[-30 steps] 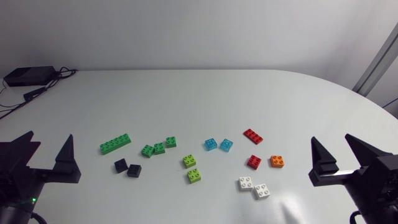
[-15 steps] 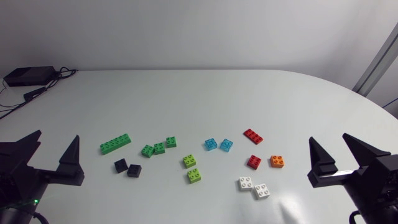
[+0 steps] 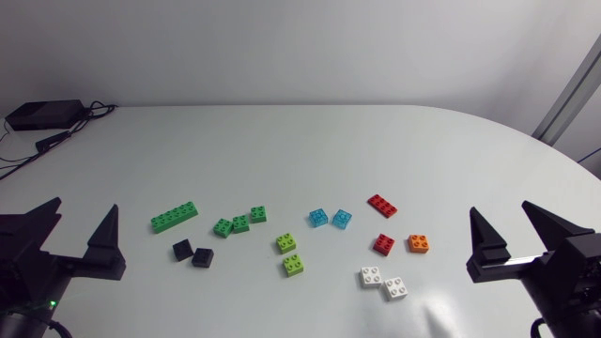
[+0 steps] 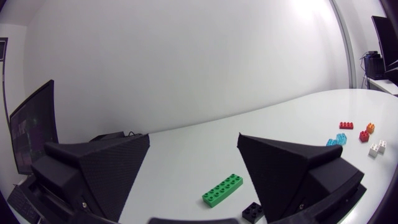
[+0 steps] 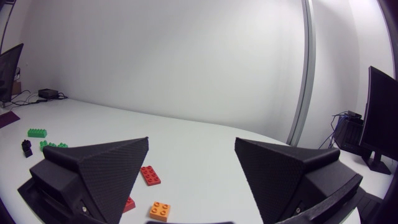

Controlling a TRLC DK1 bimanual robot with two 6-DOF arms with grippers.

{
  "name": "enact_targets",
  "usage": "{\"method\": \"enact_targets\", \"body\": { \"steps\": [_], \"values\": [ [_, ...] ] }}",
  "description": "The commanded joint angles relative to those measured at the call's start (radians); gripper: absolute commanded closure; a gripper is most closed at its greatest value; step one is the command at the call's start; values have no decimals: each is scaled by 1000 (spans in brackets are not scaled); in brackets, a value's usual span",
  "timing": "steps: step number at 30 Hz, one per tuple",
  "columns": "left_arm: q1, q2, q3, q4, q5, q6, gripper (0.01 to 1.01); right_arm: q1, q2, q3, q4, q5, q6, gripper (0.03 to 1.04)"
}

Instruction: Separate the duplo bricks

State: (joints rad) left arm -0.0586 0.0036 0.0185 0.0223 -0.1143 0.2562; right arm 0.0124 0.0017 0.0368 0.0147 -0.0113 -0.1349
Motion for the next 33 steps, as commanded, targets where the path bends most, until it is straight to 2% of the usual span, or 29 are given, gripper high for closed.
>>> {"method": "enact_targets", "body": {
  "steps": [1,4,6,8,14,17,19,25,33],
  "values": [
    [14,-17,-20,-4,8,-28,44,3,-8,-38,-18,2,0,69],
    [39,-17,-20,-4,8,-12,44,1,-8,-38,-18,4,0,67],
    [51,-17,-20,-2,11,35,44,0,-8,-38,-19,-3,0,69],
    [49,-17,-20,-2,13,-26,44,0,-8,-38,-18,-12,11,69],
    [68,-17,-19,-4,15,-46,44,-9,-6,-38,-18,-12,106,67],
    [66,-17,-19,-4,15,-60,44,-15,-6,-38,-18,-12,199,69],
    [68,-17,-19,-5,15,-117,44,-20,-6,-38,-18,-12,221,69],
    [68,-17,-19,-9,30,-179,44,-23,-6,-38,-16,-12,225,67],
    [80,-17,-19,-13,44,-175,44,-17,-6,-38,-16,2,224,67]
  ]
}}
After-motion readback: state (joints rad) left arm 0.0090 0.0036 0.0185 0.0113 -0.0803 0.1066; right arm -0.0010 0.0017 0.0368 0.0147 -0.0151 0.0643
